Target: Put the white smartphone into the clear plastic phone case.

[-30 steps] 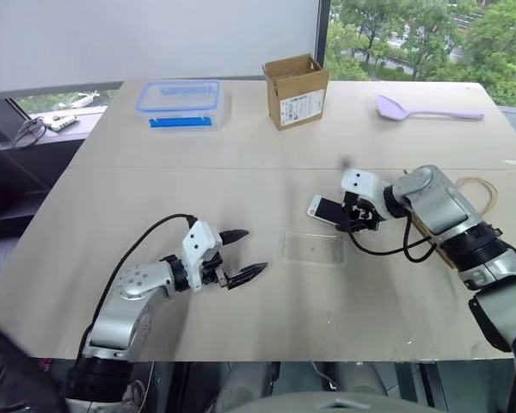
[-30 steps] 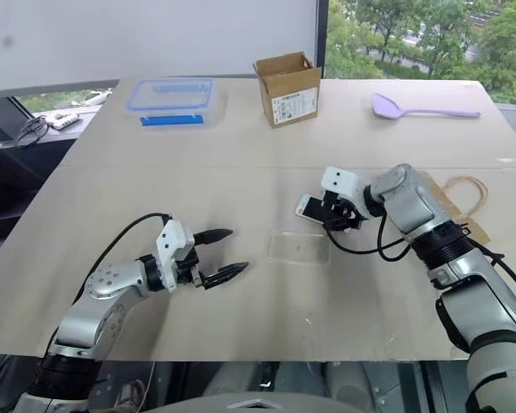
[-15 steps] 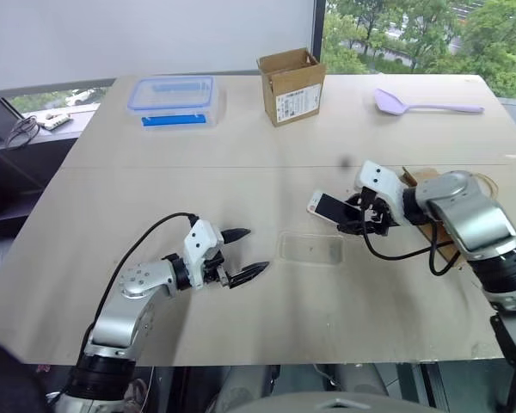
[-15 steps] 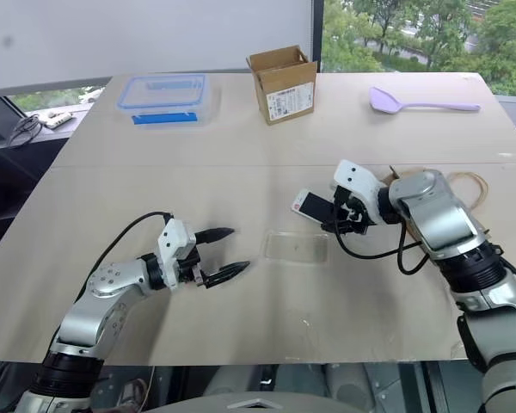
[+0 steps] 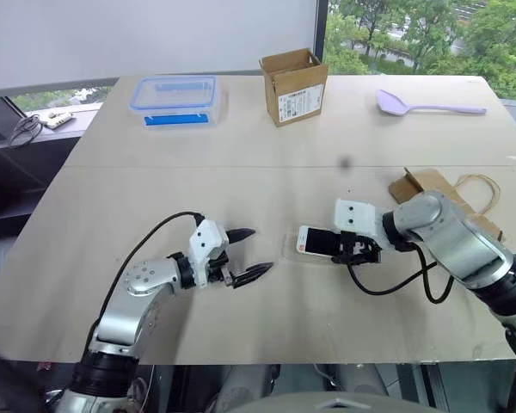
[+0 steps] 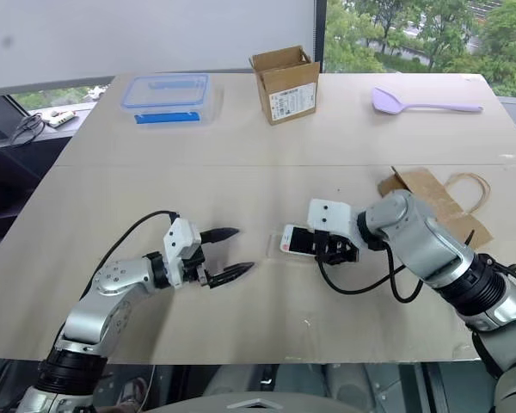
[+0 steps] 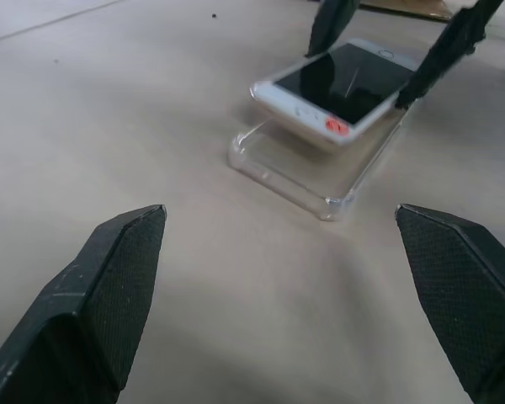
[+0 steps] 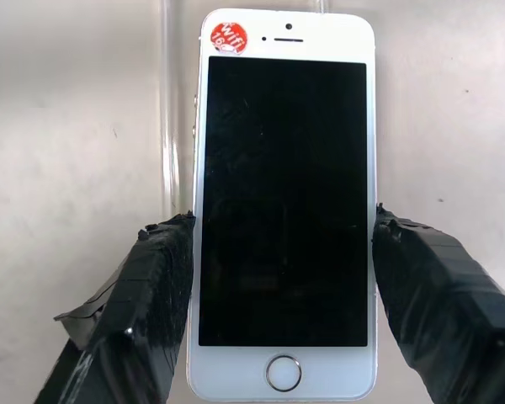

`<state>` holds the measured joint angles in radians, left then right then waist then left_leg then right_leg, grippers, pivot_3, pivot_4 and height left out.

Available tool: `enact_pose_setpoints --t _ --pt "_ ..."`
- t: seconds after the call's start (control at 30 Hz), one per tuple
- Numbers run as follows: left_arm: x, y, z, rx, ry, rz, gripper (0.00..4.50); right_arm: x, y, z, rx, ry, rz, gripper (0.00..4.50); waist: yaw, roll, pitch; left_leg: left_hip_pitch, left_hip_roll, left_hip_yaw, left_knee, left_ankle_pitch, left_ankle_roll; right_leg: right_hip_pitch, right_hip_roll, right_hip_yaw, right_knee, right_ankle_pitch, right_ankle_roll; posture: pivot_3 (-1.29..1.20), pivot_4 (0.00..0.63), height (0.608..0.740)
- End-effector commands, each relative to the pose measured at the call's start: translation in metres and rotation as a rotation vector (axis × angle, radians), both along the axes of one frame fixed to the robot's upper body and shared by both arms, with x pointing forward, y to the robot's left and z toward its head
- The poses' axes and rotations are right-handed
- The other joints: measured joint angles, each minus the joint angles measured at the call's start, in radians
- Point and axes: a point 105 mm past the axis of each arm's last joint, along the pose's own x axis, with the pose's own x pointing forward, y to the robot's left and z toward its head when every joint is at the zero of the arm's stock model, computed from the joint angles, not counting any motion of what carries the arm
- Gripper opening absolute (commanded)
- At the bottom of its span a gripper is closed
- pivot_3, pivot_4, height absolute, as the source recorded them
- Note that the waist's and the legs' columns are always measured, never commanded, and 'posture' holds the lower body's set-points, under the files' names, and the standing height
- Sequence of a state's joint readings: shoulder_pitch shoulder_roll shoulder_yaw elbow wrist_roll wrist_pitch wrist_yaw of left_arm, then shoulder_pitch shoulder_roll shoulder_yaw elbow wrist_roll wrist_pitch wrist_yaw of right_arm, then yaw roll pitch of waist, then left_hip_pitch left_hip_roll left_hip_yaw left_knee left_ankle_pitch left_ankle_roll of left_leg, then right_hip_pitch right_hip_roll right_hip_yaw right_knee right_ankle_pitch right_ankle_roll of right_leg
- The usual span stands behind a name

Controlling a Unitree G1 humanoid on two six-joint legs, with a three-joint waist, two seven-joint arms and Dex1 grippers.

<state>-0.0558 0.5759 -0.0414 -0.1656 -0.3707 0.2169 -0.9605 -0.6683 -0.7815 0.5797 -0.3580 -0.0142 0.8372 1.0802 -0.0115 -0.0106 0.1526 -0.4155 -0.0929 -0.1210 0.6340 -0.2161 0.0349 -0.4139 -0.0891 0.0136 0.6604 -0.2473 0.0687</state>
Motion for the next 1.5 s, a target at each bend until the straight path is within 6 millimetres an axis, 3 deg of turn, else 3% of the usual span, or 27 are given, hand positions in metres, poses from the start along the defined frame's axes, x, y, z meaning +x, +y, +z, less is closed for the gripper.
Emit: enact_pose_setpoints --t 0.03,0.5,0.9,1.0,1.13,1.37,1.5 --pt "0.0 0.0 0.004 0.007 -0.02 -0.011 4.5 -0.002 0.002 0.002 -0.063 -0.078 0.059 2.84 0.0 0.0 0.0 0.0 0.0 0.0 0.0 0.0 0.0 0.0 0.0 0.0 0.0 0.0 0.0 0.0 0.15 0.74" --pt "0.003 -0.003 -0.001 0.041 -0.019 -0.025 4.5 -0.014 0.015 -0.002 -0.125 -0.103 0.159 2.82 0.0 0.0 0.0 0.001 0.0 0.0 0.0 0.0 0.0 0.0 0.0 -0.001 0.0 0.0 0.0 0.0 0.15 0.74" --pt "0.007 -0.006 -0.003 0.049 -0.022 -0.039 4.5 -0.015 0.019 0.007 -0.106 -0.076 0.187 2.81 0.0 0.0 0.0 0.0 0.0 0.0 0.0 0.0 0.0 0.0 0.0 -0.001 0.0 0.0 0.0 0.0 0.15 0.74" --pt "0.008 -0.006 -0.003 0.05 -0.023 -0.042 4.5 -0.014 0.022 0.006 -0.096 -0.076 0.201 4.3 -0.002 0.0 0.0 0.0 0.0 0.0 0.0 0.0 0.0 0.0 0.0 -0.001 0.0 0.0 0.0 0.0 0.15 0.74" --pt "0.008 -0.006 -0.003 0.051 -0.023 -0.047 4.5 -0.009 0.021 0.015 -0.058 -0.112 0.166 4.42 -0.001 0.0 0.0 0.0 0.0 0.0 0.0 0.0 0.0 0.0 0.0 -0.001 0.0 0.0 0.0 0.0 0.15 0.74" --pt "0.007 -0.005 0.001 0.026 -0.012 -0.086 4.5 -0.013 0.023 0.063 0.193 -0.079 0.069 4.42 0.0 0.0 0.0 0.0 0.0 -0.001 0.0 0.0 0.0 0.0 0.0 0.0 0.0 0.0 0.0 0.0 0.15 0.74" --pt "0.006 -0.003 0.003 0.022 0.0 -0.126 2.85 -0.02 0.031 0.062 0.308 -0.012 0.048 2.7 -0.001 0.0 0.0 0.0 0.0 -0.001 0.0 0.0 0.0 0.0 0.0 0.0 0.0 0.0 0.0 0.0 0.15 0.74"
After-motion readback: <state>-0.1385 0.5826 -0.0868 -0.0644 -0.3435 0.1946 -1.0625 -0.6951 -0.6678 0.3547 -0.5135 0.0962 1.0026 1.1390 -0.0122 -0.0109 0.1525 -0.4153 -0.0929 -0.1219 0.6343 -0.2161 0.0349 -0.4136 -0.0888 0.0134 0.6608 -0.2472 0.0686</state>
